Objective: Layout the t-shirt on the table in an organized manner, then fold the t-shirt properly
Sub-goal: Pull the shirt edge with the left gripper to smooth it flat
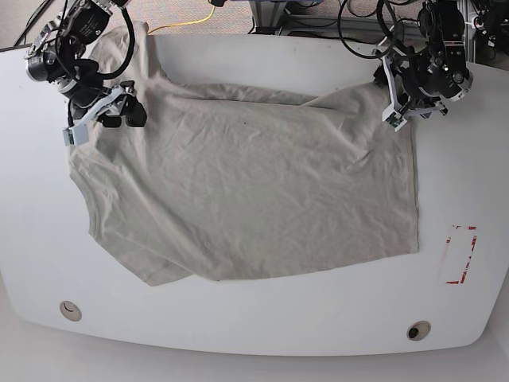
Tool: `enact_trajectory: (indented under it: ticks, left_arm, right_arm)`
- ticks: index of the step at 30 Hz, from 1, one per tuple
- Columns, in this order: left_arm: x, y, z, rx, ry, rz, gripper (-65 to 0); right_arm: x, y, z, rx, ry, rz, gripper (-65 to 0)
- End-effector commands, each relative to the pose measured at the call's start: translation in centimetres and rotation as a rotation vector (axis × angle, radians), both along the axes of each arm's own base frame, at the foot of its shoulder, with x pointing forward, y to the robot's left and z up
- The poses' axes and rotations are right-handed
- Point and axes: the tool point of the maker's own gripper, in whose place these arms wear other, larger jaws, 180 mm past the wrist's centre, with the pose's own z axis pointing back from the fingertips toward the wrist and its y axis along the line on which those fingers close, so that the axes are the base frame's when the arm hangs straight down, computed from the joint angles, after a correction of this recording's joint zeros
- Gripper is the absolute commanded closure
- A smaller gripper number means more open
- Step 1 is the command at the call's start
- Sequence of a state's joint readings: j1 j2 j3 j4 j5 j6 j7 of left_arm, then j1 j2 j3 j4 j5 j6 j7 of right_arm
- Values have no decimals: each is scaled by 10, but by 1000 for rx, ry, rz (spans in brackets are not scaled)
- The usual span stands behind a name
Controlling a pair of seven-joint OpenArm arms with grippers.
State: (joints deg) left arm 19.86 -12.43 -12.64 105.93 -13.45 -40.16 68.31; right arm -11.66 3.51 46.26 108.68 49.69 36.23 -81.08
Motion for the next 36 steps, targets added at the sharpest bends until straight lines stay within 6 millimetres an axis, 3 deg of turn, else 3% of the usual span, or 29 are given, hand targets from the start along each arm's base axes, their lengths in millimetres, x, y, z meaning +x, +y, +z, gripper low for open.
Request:
enact_trajectory:
  ticks: [1, 6, 13, 19, 27, 31, 36]
  left_arm:
    - [0, 3, 1, 11, 0, 2, -346]
    - [0, 3, 0, 11, 1, 2, -258]
    - [1, 4, 2, 12, -4, 4, -221]
    - [1, 4, 2, 14, -2, 5, 0]
    - [13, 13, 19, 86, -2, -2, 0]
    - [28, 18, 32, 125, -19, 3, 0]
    - [65, 18, 52, 127, -112, 6, 0]
  right_arm:
    - [7, -2, 11, -10, -50, 4, -380]
    - [7, -2, 11, -10, -50, 4, -380]
    - [7, -2, 11, -10, -50, 4, -380]
    - [7, -2, 11, -9, -49, 3, -380]
    - [7, -3, 11, -11, -50, 4, -380]
    - [8, -3, 11, -9, -51, 3, -380]
    - [8, -1, 11, -7, -51, 6, -380]
